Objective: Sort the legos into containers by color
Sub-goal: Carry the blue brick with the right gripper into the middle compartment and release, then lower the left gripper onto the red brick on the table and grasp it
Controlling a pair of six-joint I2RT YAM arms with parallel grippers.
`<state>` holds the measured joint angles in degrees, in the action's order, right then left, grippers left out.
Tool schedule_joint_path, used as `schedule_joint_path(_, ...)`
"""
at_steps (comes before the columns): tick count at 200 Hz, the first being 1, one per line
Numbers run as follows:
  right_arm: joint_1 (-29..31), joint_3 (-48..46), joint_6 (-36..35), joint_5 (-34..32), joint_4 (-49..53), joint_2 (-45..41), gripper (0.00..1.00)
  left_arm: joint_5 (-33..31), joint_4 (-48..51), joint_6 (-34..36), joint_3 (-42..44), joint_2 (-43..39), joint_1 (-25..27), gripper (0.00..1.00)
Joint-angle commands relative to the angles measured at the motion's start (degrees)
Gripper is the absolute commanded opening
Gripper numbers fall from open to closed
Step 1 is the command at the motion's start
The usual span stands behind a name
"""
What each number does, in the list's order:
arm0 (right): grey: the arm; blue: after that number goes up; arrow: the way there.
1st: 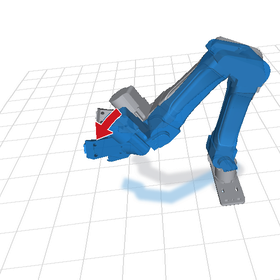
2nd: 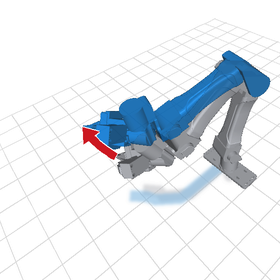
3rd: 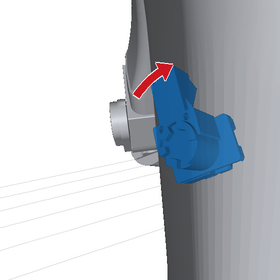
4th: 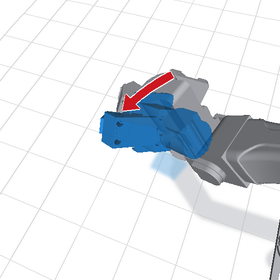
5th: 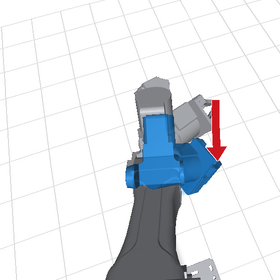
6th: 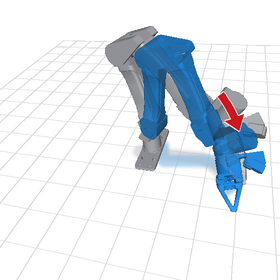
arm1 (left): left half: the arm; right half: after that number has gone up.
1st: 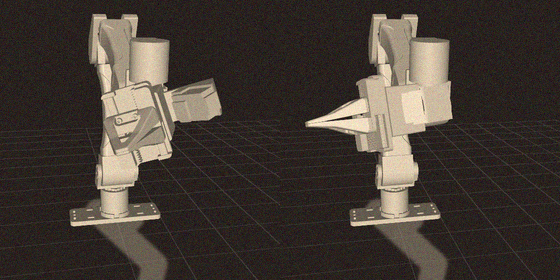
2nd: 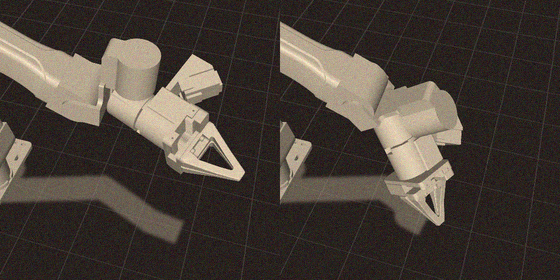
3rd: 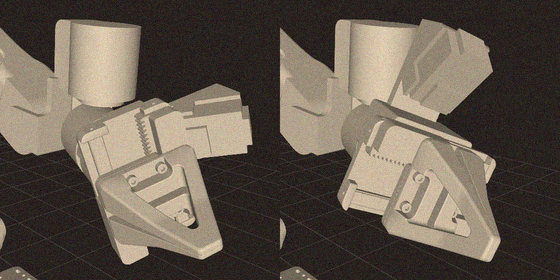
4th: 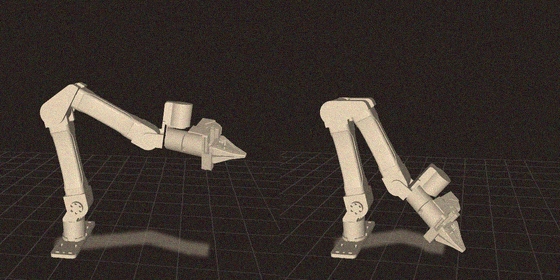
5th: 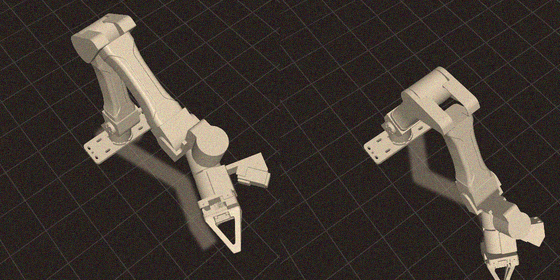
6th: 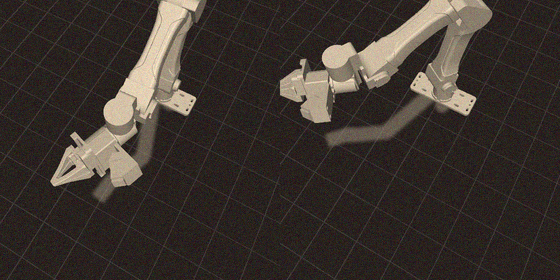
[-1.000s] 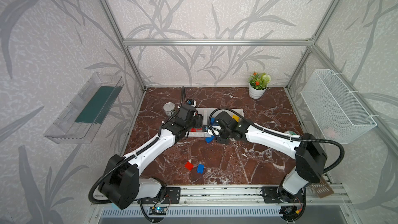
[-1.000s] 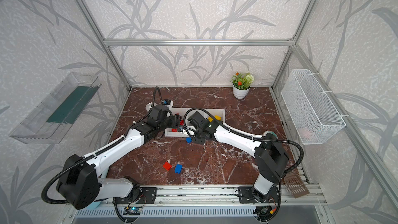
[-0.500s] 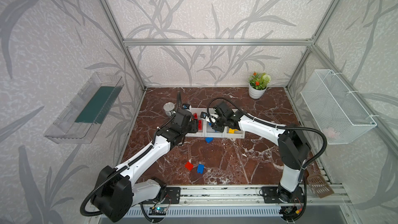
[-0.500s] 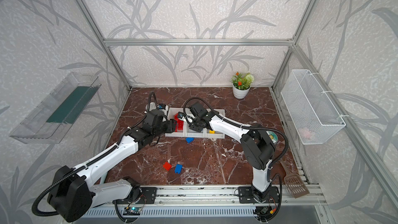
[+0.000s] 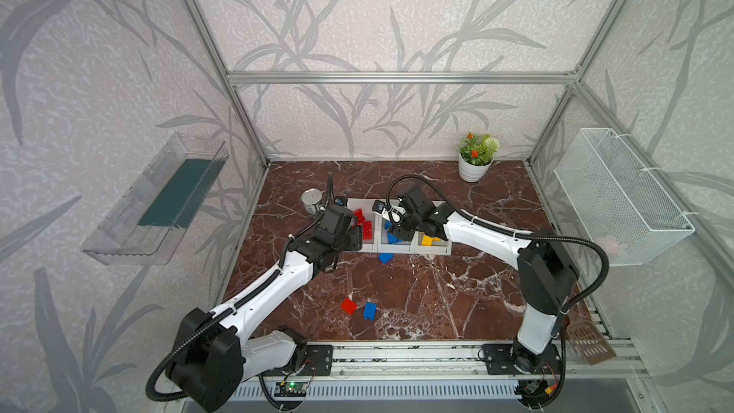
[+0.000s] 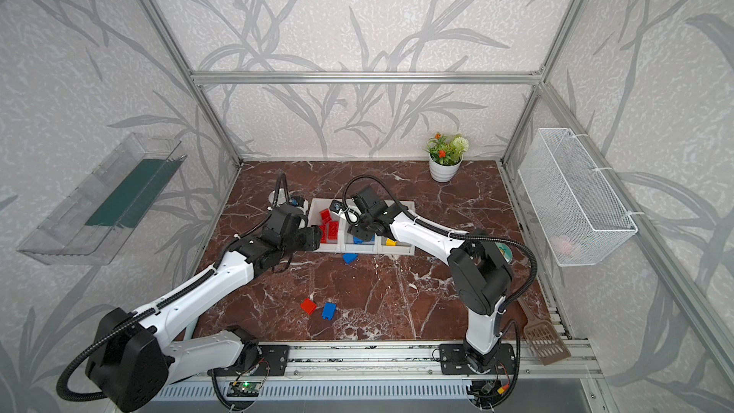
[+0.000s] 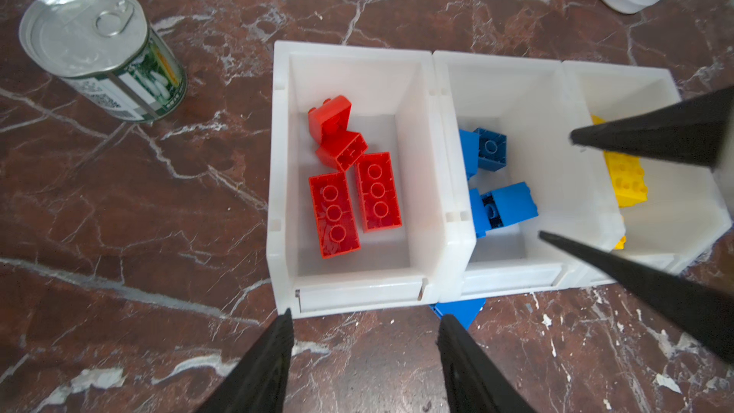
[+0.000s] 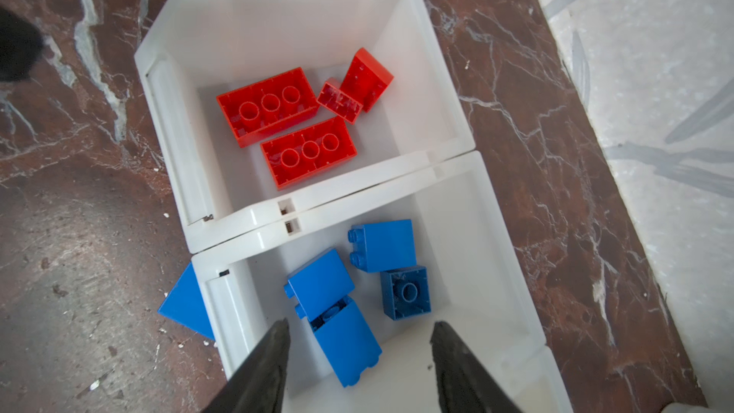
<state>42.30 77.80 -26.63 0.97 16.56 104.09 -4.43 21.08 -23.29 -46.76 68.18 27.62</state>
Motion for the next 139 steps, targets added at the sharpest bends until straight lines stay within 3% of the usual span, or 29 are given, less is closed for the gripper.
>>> schedule_joint_path(1,-1.23,-2.49,4.66,1.04,-2.72,-4.69,0.59,-0.63,7.73,-2.30,-2.27,-2.21,-0.36,0.61)
schedule_joint_path(76,-2.03,-13.80,8.17,4.64,-6.93,-12.65,0.59,4.97,24.89,-19.49,-0.01,-3.23,0.40,0.62)
schedule_joint_path(139,-2.67,-19.79,9.53,7.06,-11.40,-14.77,0.59,11.73,29.00,-36.55,6.94,-5.89,0.46,0.65)
